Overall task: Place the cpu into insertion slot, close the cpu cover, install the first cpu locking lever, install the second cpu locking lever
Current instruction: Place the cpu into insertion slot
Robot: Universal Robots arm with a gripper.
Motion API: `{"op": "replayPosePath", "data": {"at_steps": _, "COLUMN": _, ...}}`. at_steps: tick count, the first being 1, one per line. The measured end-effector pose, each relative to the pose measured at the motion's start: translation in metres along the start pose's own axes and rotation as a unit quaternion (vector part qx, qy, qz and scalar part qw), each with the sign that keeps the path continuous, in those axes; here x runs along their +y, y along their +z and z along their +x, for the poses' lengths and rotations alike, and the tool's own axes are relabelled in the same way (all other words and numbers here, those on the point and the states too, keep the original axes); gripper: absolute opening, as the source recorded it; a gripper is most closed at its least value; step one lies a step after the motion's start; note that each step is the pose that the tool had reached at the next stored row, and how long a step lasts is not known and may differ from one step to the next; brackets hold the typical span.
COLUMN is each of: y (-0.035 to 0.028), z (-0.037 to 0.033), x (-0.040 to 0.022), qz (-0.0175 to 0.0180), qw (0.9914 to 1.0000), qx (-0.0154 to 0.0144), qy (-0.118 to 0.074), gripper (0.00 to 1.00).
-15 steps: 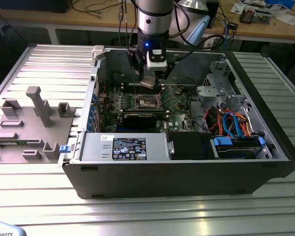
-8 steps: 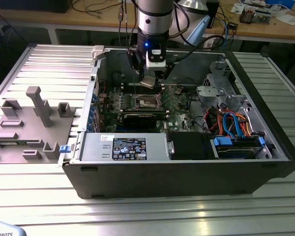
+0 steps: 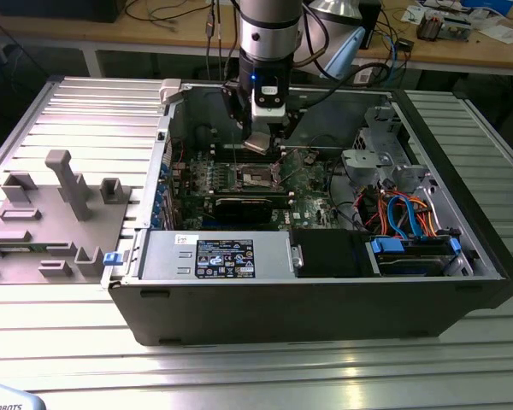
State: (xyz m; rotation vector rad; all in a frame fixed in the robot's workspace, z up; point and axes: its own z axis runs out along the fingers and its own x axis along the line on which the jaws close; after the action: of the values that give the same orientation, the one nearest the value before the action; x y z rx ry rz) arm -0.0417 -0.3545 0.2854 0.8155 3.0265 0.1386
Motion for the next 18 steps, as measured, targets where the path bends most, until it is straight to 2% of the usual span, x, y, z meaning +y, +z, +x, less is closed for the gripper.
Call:
{"op": "replayPosePath", "data": {"at_steps": 6, "y": 0.0002, "z": 0.0, "x": 0.0, "qz": -0.0004, "qw": 0.99985, "qx": -0.0015, "qy": 0.017, "gripper": 0.55}}
{"op": "replayPosePath", "data": {"at_steps": 7, "y": 0.0004, "z": 0.0, "x": 0.0, "qz": -0.0007, "qw": 0.99938, "qx": -0.003, "qy": 0.035, "gripper": 0.55}}
{"op": "replayPosePath", "data": {"at_steps": 9, "y": 0.0007, "z": 0.0, "x": -0.0001, "qz": -0.0014, "qw": 0.99749, "qx": -0.0061, "qy": 0.07, "gripper": 0.55}}
{"op": "replayPosePath", "data": {"at_steps": 18, "y": 0.0008, "z": 0.0, "x": -0.0001, "qz": -0.0017, "qw": 0.99628, "qx": -0.0074, "qy": 0.086, "gripper": 0.55}}
